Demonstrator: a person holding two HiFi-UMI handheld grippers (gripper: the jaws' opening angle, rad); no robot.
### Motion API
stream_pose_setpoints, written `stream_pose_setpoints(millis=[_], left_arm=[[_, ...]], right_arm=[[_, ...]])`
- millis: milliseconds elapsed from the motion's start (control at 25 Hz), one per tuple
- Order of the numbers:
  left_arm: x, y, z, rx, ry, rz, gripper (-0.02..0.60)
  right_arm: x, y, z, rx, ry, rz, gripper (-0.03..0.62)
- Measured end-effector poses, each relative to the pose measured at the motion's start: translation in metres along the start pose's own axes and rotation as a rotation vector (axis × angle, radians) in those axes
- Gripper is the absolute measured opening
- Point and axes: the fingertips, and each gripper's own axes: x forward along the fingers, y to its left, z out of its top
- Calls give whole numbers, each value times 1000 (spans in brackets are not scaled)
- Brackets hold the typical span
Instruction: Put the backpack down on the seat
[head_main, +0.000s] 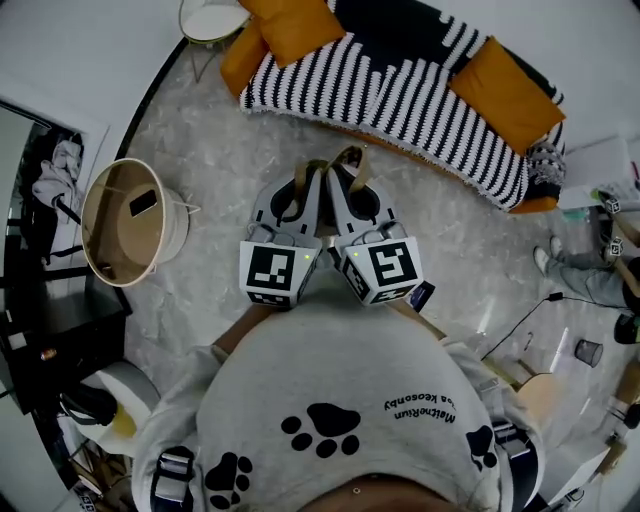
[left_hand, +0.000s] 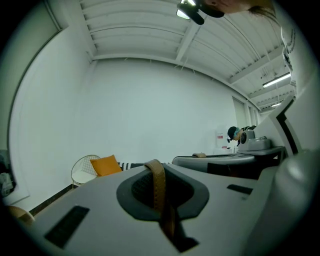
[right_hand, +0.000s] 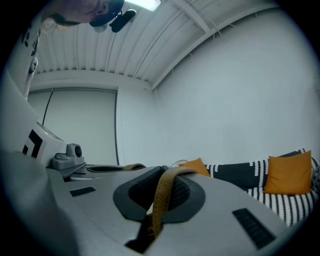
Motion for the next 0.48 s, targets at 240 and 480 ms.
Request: stream_pose_setpoints(millis=[240, 480], left_arm=[[59, 48, 7, -16, -12, -25, 18], [100, 87, 2, -19, -5, -42, 18]], right_arm=[[70, -33, 6, 29, 14, -32, 32], [124, -52, 3, 33, 20, -44, 32]])
